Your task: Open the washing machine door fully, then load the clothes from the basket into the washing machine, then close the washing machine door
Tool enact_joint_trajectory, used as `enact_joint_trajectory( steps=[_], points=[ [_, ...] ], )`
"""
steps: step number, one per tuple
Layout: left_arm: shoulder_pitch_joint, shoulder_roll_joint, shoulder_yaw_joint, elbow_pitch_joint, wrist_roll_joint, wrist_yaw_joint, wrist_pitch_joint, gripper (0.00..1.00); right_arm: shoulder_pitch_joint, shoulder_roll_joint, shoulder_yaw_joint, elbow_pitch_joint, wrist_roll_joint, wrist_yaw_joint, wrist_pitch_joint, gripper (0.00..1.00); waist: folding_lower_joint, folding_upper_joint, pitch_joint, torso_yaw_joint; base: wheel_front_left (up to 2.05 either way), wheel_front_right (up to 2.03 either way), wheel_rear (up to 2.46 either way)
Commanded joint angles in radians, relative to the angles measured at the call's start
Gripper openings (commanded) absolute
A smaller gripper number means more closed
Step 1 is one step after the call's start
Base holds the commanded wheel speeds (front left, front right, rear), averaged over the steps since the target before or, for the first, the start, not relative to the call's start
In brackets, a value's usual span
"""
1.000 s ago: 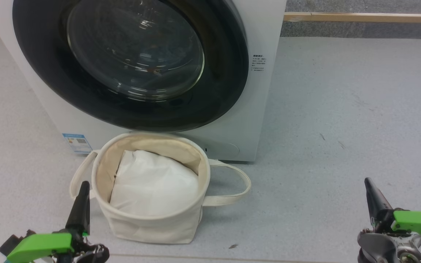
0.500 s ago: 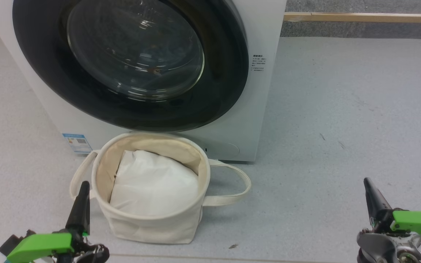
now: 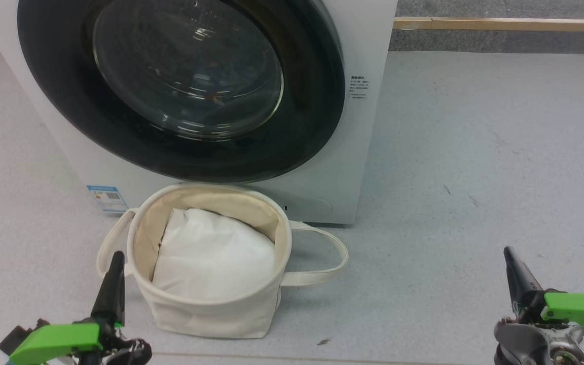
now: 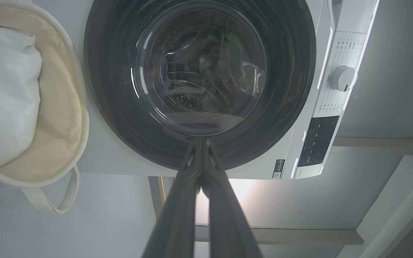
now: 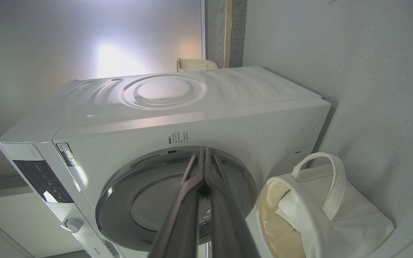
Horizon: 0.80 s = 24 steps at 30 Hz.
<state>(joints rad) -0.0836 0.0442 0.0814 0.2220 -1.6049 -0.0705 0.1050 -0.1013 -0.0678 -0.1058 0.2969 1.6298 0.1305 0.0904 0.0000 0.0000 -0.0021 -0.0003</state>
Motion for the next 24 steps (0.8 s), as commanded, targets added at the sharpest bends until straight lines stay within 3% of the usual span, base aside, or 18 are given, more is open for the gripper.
enact_joint_trajectory(
  steps=[1, 24],
  points=[
    [-0.022, 0.006, 0.034, -0.039, -0.003, 0.000, 0.008, 0.00, -0.023, -0.010, 0.026, -0.040, 0.009, 0.000, -0.004, 0.00, 0.0000, 0.0000, 0.000, 0.000, 0.00, 0.00, 0.00],
    [-0.022, 0.006, 0.034, -0.039, -0.003, 0.000, 0.008, 0.00, -0.023, -0.017, 0.035, -0.040, 0.016, 0.000, -0.011, 0.00, 0.0000, 0.0000, 0.000, 0.000, 0.00, 0.00, 0.00]
  ],
)
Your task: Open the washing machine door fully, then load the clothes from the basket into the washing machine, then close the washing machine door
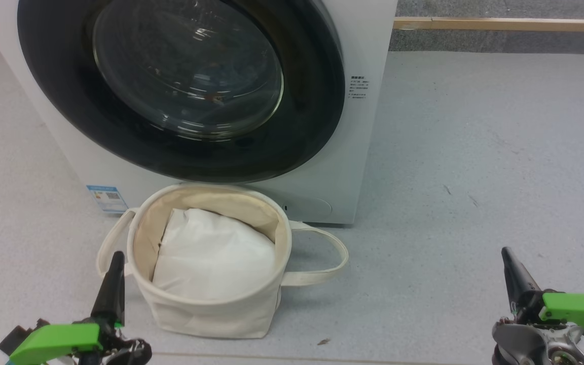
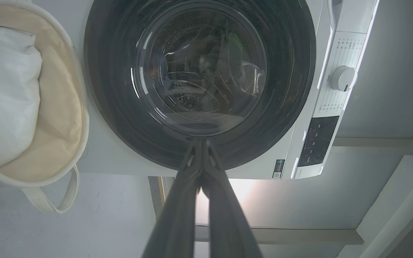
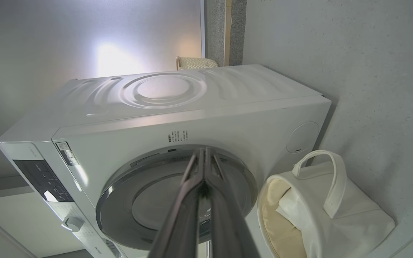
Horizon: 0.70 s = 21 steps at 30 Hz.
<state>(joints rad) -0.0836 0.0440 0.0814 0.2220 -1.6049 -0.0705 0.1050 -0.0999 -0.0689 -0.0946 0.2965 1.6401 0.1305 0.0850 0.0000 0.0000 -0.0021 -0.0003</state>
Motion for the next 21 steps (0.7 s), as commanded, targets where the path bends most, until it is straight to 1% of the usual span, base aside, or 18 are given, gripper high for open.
enact_joint_trajectory(
  steps=[1, 21],
  points=[
    [-0.022, 0.006, 0.034, -0.039, -0.003, 0.000, 0.008, 0.00, -0.024, -0.016, 0.024, -0.040, 0.006, 0.000, -0.006, 0.00, 0.0000, 0.0000, 0.000, 0.000, 0.00, 0.00, 0.00],
    [-0.022, 0.006, 0.034, -0.039, -0.003, 0.000, 0.008, 0.00, -0.023, -0.022, 0.033, -0.041, 0.014, 0.000, -0.013, 0.00, 0.0000, 0.0000, 0.000, 0.000, 0.00, 0.00, 0.00]
  ],
)
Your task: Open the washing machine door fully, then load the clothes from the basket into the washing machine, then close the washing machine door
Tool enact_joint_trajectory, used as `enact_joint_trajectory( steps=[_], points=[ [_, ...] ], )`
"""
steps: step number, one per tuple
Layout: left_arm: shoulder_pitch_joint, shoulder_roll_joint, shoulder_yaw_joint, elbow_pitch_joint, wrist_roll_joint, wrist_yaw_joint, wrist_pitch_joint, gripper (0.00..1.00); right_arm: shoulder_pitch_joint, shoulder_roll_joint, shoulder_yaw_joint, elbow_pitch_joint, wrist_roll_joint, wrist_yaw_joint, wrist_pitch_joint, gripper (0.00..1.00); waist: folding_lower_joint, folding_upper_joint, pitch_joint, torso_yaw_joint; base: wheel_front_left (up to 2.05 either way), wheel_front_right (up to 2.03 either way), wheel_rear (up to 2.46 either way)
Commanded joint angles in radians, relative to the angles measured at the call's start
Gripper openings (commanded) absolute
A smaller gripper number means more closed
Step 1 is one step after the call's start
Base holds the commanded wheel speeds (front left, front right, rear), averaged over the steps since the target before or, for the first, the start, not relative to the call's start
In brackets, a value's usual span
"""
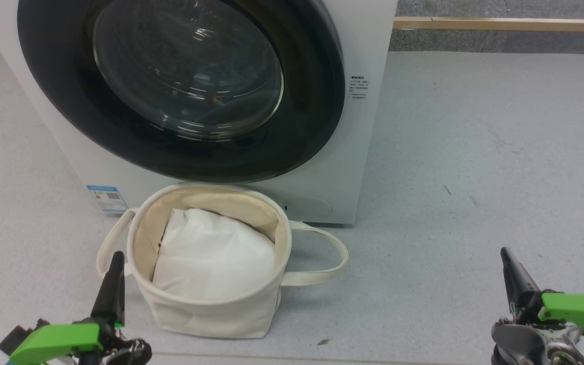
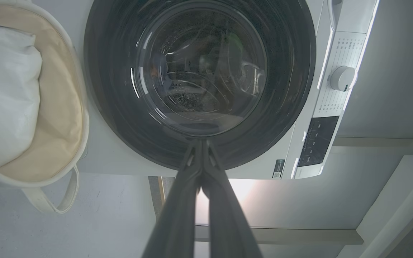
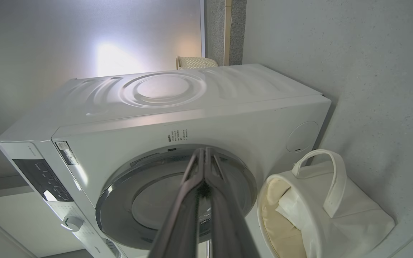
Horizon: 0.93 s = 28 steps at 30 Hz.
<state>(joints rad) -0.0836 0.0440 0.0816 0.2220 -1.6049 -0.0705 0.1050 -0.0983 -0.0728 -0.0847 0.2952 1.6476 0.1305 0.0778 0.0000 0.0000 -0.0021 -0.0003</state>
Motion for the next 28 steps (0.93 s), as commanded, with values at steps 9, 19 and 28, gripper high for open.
enact_joint_trajectory(
  steps=[9, 19, 28],
  points=[
    [-0.022, 0.006, 0.034, -0.039, -0.003, 0.000, 0.008, 0.00, -0.025, -0.022, 0.028, -0.040, 0.011, 0.000, -0.010, 0.00, 0.0000, 0.0000, 0.000, 0.000, 0.00, 0.00, 0.00],
    [-0.022, 0.006, 0.034, -0.039, -0.003, 0.000, 0.008, 0.00, -0.024, -0.026, 0.033, -0.040, 0.016, 0.000, -0.014, 0.00, 0.0000, 0.0000, 0.000, 0.000, 0.00, 0.00, 0.00],
    [-0.022, 0.006, 0.034, -0.039, -0.003, 0.000, 0.008, 0.00, -0.024, -0.029, 0.037, -0.041, 0.019, 0.000, -0.017, 0.00, 0.0000, 0.0000, 0.000, 0.000, 0.00, 0.00, 0.00]
  ],
)
